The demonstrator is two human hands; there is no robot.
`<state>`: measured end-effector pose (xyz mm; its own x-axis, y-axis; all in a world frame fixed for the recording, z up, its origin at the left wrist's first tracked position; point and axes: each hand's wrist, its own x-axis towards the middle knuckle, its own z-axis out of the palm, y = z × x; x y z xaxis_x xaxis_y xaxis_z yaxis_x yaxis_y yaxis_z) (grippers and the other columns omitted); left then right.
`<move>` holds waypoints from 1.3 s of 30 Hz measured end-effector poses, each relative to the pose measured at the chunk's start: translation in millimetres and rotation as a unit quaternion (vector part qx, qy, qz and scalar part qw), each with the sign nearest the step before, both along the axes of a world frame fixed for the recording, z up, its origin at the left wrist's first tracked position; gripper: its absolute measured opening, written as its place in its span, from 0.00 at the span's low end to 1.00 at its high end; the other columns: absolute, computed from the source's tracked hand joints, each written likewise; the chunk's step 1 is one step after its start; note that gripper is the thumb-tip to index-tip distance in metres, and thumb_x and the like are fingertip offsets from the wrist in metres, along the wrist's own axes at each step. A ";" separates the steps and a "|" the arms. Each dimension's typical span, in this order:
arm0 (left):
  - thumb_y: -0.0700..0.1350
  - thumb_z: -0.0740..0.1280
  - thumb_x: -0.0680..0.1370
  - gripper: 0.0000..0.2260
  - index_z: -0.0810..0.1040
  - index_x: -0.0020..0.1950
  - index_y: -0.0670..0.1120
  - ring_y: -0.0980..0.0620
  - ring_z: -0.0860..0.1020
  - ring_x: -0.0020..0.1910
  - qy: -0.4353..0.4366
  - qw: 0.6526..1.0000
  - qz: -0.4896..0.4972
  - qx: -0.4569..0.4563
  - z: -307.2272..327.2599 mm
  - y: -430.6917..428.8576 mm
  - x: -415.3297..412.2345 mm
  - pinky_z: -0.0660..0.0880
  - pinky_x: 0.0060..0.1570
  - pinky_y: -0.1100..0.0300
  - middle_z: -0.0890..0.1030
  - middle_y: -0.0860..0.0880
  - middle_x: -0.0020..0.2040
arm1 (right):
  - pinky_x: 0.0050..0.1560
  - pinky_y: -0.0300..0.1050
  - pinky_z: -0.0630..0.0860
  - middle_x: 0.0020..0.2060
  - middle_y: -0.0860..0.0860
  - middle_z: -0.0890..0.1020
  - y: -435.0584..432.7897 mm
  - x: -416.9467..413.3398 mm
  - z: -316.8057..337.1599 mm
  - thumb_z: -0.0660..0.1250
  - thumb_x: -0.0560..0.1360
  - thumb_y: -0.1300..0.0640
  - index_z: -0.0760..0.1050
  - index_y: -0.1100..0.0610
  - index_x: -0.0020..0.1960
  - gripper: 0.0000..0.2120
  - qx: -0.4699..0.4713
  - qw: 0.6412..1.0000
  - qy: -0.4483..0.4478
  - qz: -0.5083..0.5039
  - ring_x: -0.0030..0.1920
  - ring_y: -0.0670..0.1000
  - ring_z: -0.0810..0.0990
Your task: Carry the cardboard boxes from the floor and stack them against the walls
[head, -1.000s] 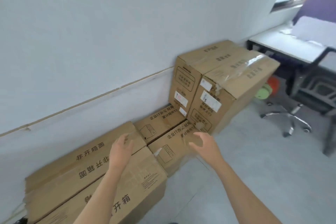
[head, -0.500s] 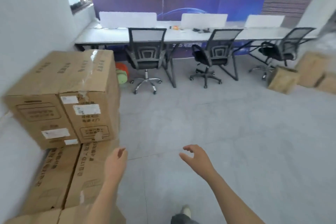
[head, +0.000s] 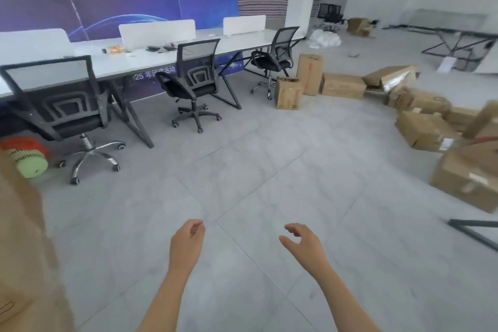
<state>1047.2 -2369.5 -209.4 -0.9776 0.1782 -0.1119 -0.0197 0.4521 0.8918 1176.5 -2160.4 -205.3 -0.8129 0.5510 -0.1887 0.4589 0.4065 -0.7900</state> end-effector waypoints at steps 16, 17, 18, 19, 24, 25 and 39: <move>0.40 0.61 0.79 0.06 0.76 0.52 0.47 0.53 0.75 0.51 -0.049 0.985 -0.163 0.017 -27.5 225.2 -49.3 0.68 0.48 0.64 0.78 0.52 0.48 | 0.56 0.36 0.64 0.54 0.45 0.73 169.4 3.9 -32.4 0.67 0.75 0.55 0.72 0.55 0.63 0.17 -0.026 0.987 -0.015 -0.156 0.56 0.43 0.69; 0.40 0.61 0.79 0.06 0.76 0.52 0.47 0.52 0.75 0.51 -0.053 0.983 -0.173 0.013 -30.8 236.2 -56.5 0.67 0.50 0.63 0.78 0.51 0.49 | 0.56 0.36 0.64 0.54 0.45 0.73 178.6 -1.5 -34.3 0.67 0.75 0.55 0.72 0.56 0.63 0.17 -0.026 0.986 -0.017 -0.163 0.56 0.43 0.69; 0.40 0.61 0.79 0.06 0.77 0.53 0.46 0.52 0.75 0.51 -0.058 0.981 -0.183 0.008 -33.9 247.3 -64.6 0.68 0.50 0.63 0.78 0.51 0.49 | 0.55 0.36 0.64 0.54 0.45 0.73 188.2 -8.0 -36.3 0.67 0.75 0.55 0.72 0.56 0.63 0.17 -0.024 0.985 -0.019 -0.170 0.56 0.43 0.69; 0.40 0.61 0.79 0.06 0.77 0.54 0.45 0.52 0.75 0.51 -0.062 0.979 -0.192 0.004 -36.5 258.8 -74.2 0.68 0.51 0.62 0.78 0.51 0.48 | 0.55 0.36 0.64 0.54 0.45 0.73 198.1 -15.9 -38.3 0.66 0.75 0.55 0.72 0.56 0.63 0.16 -0.024 0.983 -0.022 -0.178 0.55 0.44 0.70; 0.39 0.62 0.79 0.06 0.77 0.51 0.45 0.50 0.75 0.48 -0.055 0.977 -0.208 0.004 -37.1 322.2 -149.7 0.68 0.44 0.63 0.78 0.50 0.45 | 0.55 0.37 0.64 0.54 0.46 0.74 252.7 -74.6 -39.8 0.67 0.75 0.55 0.73 0.55 0.62 0.16 -0.025 0.974 -0.015 -0.223 0.57 0.45 0.70; 0.39 0.61 0.78 0.05 0.77 0.50 0.45 0.50 0.75 0.48 -0.052 0.977 -0.208 0.009 -33.5 335.9 -168.6 0.68 0.41 0.64 0.78 0.50 0.45 | 0.55 0.36 0.64 0.54 0.46 0.74 264.0 -89.1 -36.9 0.67 0.75 0.55 0.73 0.55 0.62 0.16 -0.024 0.973 -0.012 -0.231 0.57 0.45 0.70; 0.40 0.62 0.78 0.05 0.77 0.48 0.46 0.49 0.77 0.48 -0.120 0.945 -0.304 -0.031 -49.6 503.8 -299.8 0.68 0.42 0.63 0.79 0.50 0.43 | 0.56 0.37 0.65 0.54 0.47 0.73 385.5 -204.6 -55.6 0.67 0.75 0.55 0.69 0.48 0.55 0.11 -0.096 0.937 -0.051 -0.333 0.60 0.48 0.71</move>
<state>747.3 -1865.7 -259.1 -0.6423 0.6843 -0.3452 0.0623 0.4955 0.8664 971.9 -1774.9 -260.9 -0.2730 0.8775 -0.3942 0.6365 -0.1425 -0.7580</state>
